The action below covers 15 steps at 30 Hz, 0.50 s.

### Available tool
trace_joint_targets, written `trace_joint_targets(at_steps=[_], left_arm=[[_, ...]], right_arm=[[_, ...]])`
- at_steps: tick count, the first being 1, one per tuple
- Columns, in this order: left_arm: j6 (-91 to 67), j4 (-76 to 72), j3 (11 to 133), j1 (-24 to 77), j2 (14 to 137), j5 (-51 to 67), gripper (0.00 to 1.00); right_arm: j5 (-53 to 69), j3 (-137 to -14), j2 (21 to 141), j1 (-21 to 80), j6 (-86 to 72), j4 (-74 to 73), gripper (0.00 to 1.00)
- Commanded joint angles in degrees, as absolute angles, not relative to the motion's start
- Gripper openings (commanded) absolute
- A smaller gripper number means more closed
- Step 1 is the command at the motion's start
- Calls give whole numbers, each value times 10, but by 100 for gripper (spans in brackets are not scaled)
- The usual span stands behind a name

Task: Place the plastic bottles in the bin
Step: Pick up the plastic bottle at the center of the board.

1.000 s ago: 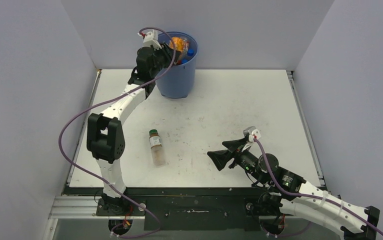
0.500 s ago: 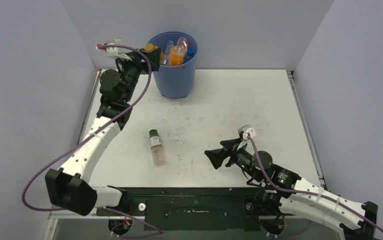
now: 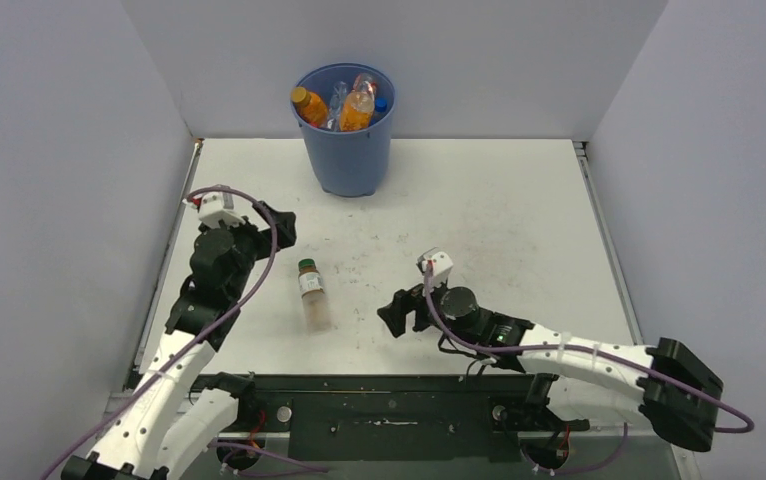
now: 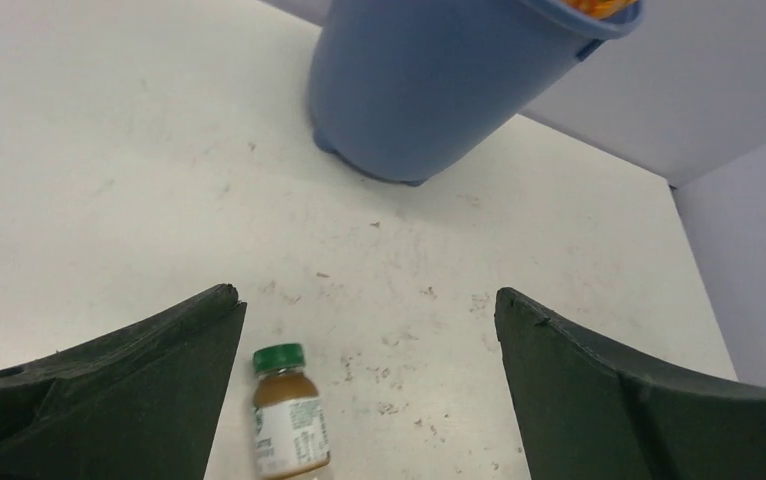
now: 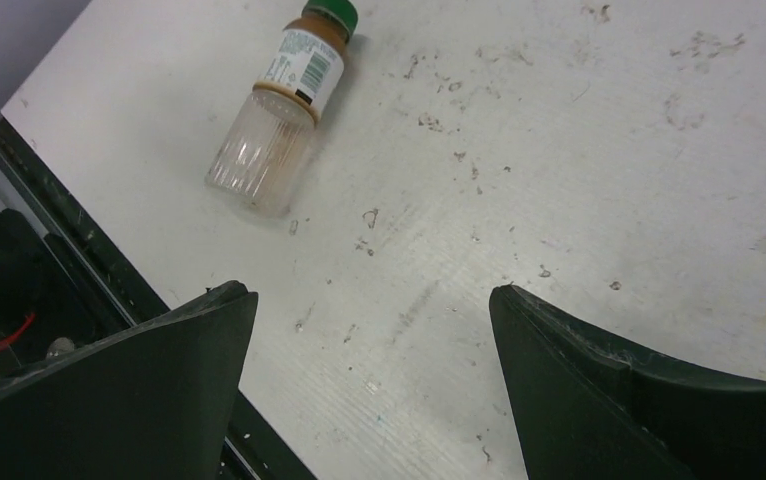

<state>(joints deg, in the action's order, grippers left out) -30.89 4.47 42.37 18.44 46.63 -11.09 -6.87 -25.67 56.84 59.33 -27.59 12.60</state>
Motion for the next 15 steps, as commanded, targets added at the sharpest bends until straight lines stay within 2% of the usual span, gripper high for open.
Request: trace_joint_targets(at_steps=[1,7,15], left_arm=[[-320,104,400,158,402,-107,96],[-314,130,357,156,348,-104,96],[-317,116,327,157,261,-150,96]], right_arm=[[-6,-320,688,601,-284,221,90],[-38,-465,883,664,-272,168,90],[-124,-637,1044,690,-319,71,90]])
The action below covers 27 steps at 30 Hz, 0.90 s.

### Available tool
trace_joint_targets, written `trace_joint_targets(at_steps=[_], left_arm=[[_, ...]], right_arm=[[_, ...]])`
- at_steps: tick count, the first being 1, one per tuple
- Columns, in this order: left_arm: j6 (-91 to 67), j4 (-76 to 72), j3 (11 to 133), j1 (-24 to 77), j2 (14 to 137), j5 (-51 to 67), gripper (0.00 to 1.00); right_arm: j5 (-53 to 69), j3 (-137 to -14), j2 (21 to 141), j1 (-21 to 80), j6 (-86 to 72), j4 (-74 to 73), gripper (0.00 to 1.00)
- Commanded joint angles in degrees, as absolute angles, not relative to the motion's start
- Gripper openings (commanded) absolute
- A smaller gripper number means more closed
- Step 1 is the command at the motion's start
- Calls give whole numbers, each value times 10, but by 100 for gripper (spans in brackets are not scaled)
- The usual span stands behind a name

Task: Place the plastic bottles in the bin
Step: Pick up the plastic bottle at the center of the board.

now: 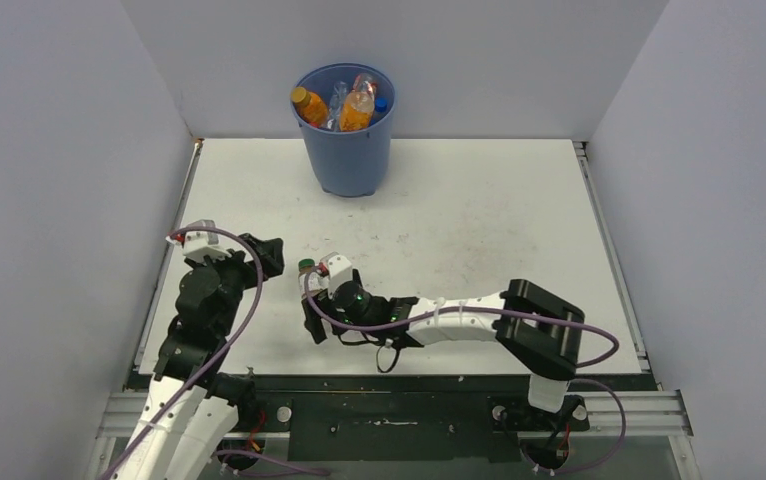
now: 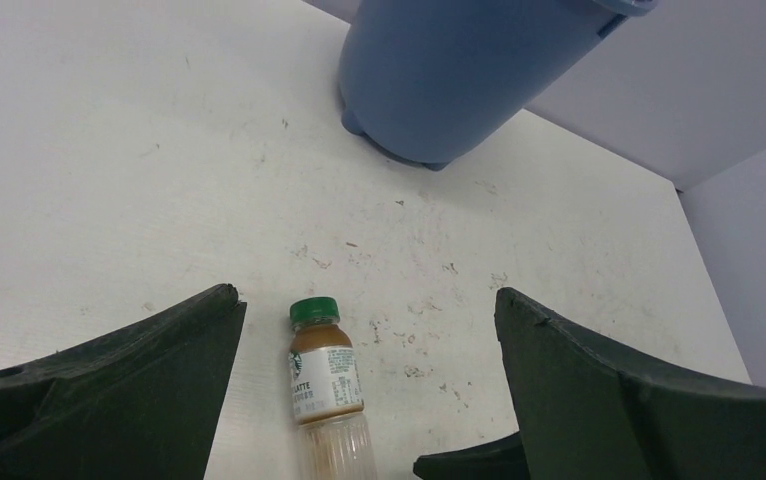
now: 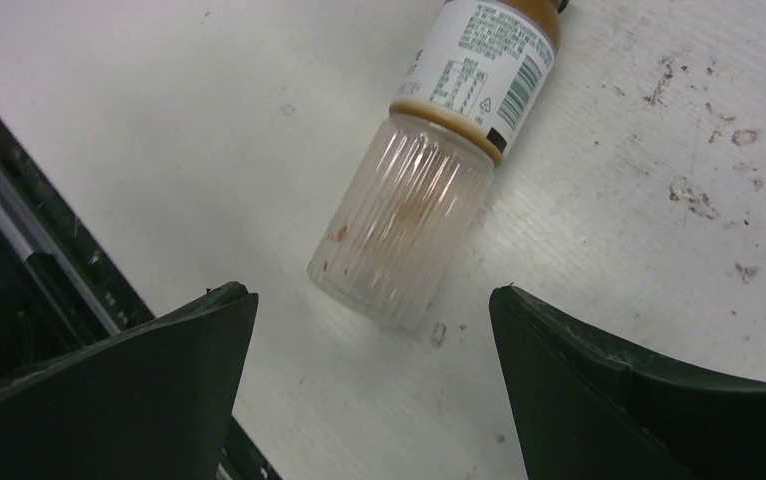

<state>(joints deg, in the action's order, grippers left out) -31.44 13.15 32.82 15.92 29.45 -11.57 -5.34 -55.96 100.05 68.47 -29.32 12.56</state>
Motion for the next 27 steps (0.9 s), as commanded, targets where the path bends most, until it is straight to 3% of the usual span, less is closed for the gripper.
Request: trace_joint_targets(at_steps=[1,12,17,20,24,27], left_arm=[[-317,118,326,158,255,-156,96],[-325,125,322,180,233,-170,96],[-327,123,320,184,221,-170,96],[-327,121,318,185,217,-170,96],[-326,121,317,188,216,-171,96],[-326,120,316,190,216,-172,96]], right_arm=[[-135,-660,1060,691,-321,55,90],[-179,-779,1195,690,-330,-37,90],[-166,-780,1215,683,-331,-45,100],[-163,-760,1214,681,-334,-39,89],[-157,-725,1203,676,-337,-23,56],[-159,-700,1180,673,-338,-14,44]])
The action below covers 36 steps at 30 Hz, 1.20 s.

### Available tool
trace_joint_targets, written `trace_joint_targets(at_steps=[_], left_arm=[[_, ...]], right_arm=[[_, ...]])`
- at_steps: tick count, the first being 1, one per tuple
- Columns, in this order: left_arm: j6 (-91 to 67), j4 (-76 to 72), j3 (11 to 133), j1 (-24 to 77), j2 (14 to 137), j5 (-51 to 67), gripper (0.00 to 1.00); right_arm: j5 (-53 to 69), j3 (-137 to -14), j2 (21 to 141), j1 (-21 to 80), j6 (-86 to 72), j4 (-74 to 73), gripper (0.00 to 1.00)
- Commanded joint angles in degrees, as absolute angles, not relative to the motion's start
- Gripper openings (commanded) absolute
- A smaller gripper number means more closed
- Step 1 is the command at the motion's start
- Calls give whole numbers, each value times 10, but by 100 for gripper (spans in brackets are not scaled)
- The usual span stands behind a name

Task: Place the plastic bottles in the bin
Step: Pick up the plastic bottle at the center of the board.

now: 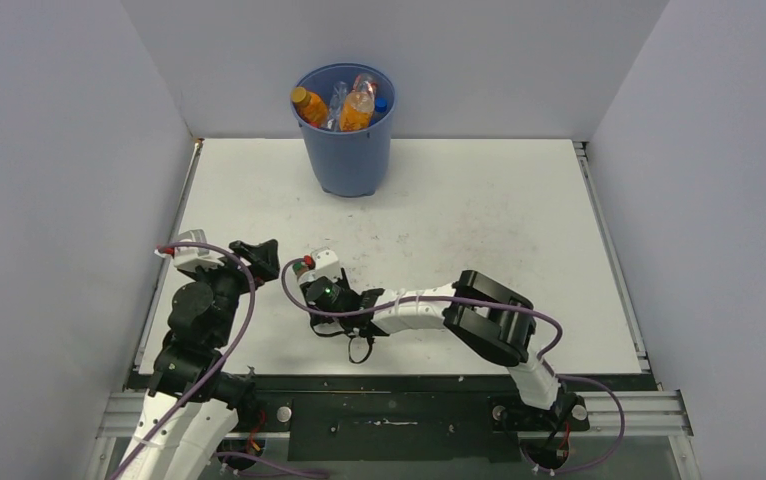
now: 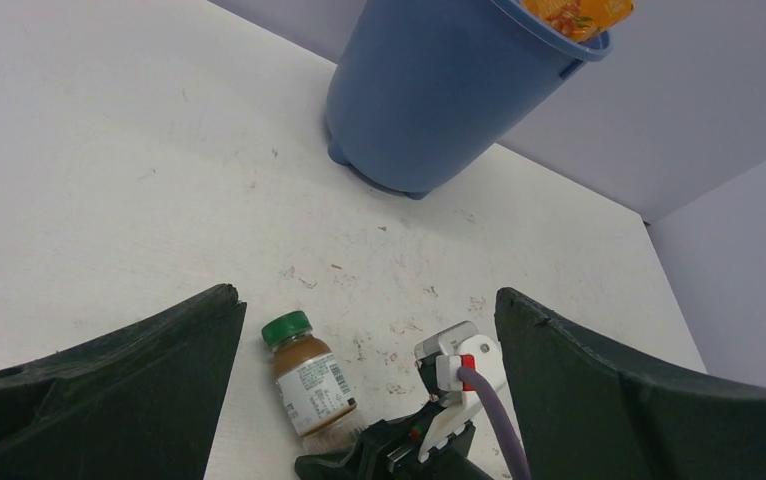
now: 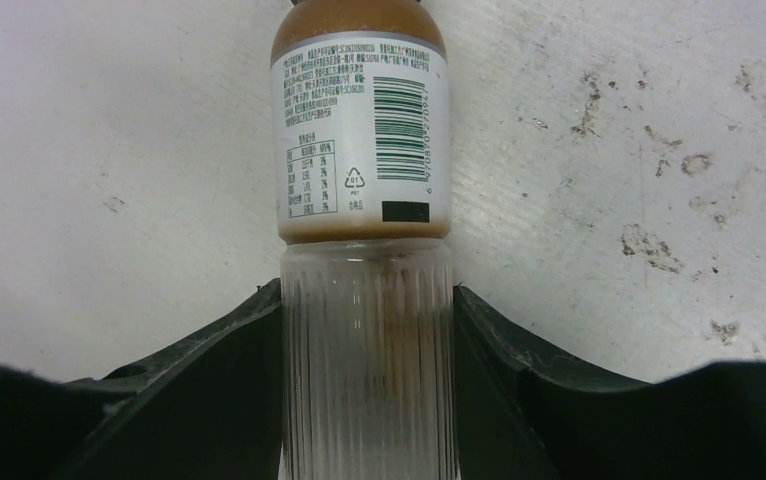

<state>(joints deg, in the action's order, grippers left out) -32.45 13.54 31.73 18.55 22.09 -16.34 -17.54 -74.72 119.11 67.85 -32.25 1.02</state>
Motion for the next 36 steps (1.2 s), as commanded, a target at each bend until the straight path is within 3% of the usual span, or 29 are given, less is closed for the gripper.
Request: trace_joint_targets(at_steps=[1,7,17,24,26,29,31,36], left_arm=[[-326,120,316,191,216,-172,96],[-318,129,319,205,205,-203,96],[-298,123,310,243,174,-251,97],[-303,115,311,253,192,-224,97],[-306,84,305,254,200,-157,97],[-315,-16,286,254,233,75,100],[-362,-104,273,255,269,192,94],[-433,-229,272,289,342,275,92]], right_arm=[[-163,-687,1169,673,-337,-10,41],[-191,-602,1037,688,-297,36,37],[-202,-381,711,735,-231,125,37],[-201,-238,493,746,-201,198,36],[-191,-213,448,746,-189,215,36],[-143,-192,413,746,-164,236,37],[-126,-178,399,746,-163,256,37],[-97,-141,382,746,-177,338,38]])
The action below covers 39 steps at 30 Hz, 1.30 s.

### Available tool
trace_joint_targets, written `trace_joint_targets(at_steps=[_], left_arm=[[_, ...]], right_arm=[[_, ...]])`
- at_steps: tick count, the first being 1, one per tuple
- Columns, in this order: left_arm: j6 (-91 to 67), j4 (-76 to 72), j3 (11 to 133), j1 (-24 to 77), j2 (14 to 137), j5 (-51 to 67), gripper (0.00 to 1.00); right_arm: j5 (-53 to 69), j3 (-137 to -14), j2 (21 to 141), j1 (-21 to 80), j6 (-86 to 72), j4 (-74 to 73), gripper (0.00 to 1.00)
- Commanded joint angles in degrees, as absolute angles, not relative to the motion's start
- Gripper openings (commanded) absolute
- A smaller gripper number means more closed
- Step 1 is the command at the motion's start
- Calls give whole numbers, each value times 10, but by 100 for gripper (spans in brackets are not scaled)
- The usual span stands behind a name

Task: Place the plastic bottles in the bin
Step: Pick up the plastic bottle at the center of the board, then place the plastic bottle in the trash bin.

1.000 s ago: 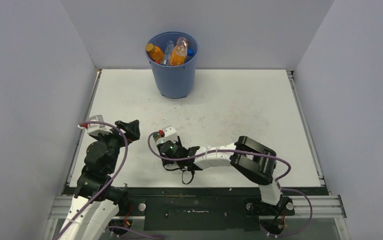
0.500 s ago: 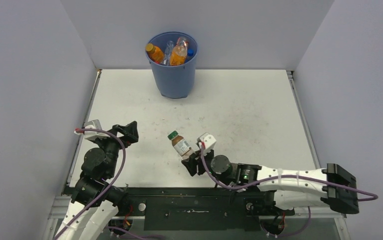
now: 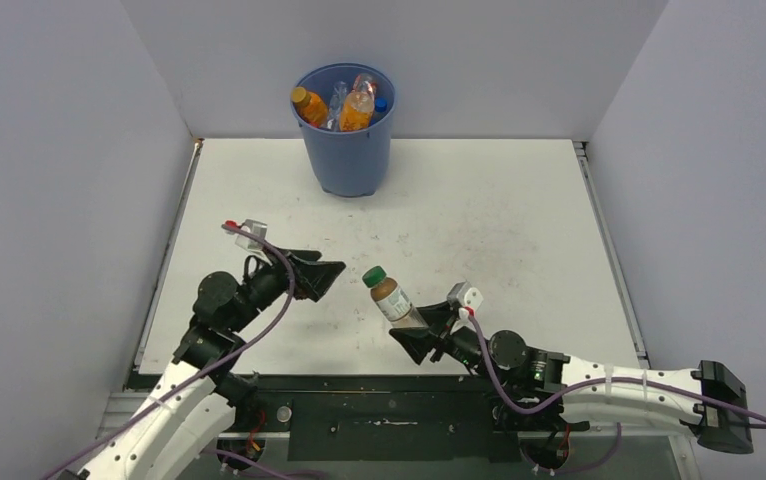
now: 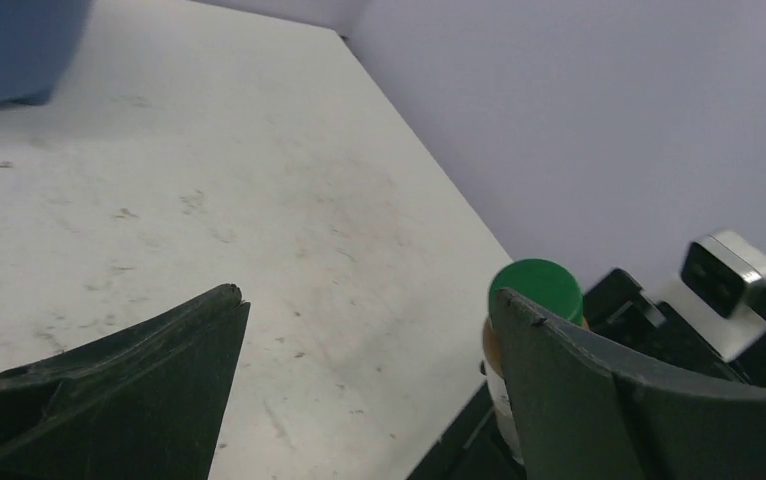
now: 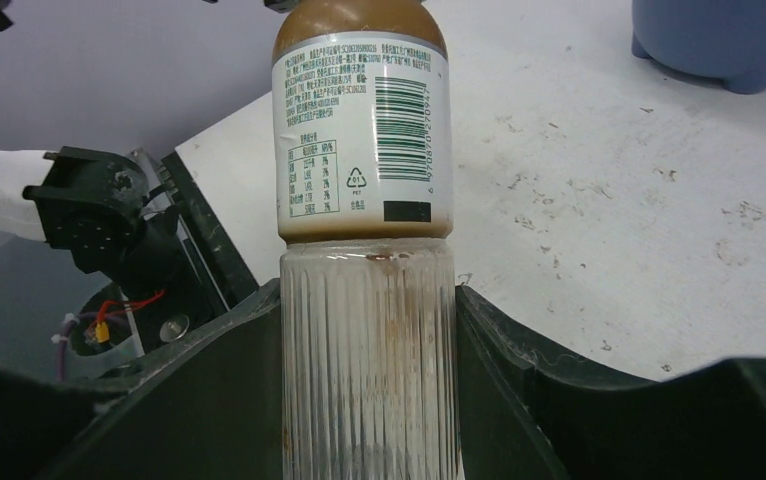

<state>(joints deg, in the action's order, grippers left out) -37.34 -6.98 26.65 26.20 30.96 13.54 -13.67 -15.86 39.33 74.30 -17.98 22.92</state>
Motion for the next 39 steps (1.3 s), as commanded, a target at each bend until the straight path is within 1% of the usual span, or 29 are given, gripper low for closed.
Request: trace_joint_targets(at_steps=[1,8,13,15,19,20,21,23,25,27,28,30,31,32,34,36,37,38,39], left_arm=[[-433,-236,274,302,350,266,92],[-448,-309,283,396,404,233,94],[-438,-313,286,442,425,196,94],[-436,-316,289,453,435,189,90],[-439,-318,296,459,443,169,72],[-444,-321,296,458,444,164,71],[-453,-327,295,459,444,158,71],[-469,-340,292,459,448,150,76],[-484,-353,291,459,454,148,79],[-502,-364,289,459,460,147,79],[-509,-372,288,459,463,148,78],[-520,-386,287,459,471,155,71],[-522,-389,287,459,474,158,64],[-523,-389,287,460,476,161,54],[-523,-389,286,461,478,160,40],[-523,-389,285,464,478,159,29],[-522,-389,285,466,478,160,21],[-517,-389,286,467,479,161,12],[-510,-387,288,469,479,163,1]], right_arm=[[-89,-137,384,746,-181,352,38],[-81,-129,415,747,-192,414,39],[-84,-135,423,747,-184,425,39],[-84,-137,427,746,-182,425,39],[-86,-138,434,748,-182,422,39],[-86,-139,435,748,-181,420,39],[-87,-139,435,749,-180,418,39],[-91,-137,433,751,-178,418,39],[-94,-136,432,752,-176,418,39],[-96,-135,431,753,-174,421,39],[-97,-134,431,753,-173,422,39],[-98,-133,431,754,-172,423,39],[-99,-132,431,755,-172,423,39],[-100,-131,430,755,-172,426,39],[-103,-129,431,757,-173,427,39],[-105,-128,429,758,-173,427,39],[-108,-127,428,759,-174,427,39],[-110,-127,426,759,-175,425,42],[-115,-132,424,760,-179,415,54]])
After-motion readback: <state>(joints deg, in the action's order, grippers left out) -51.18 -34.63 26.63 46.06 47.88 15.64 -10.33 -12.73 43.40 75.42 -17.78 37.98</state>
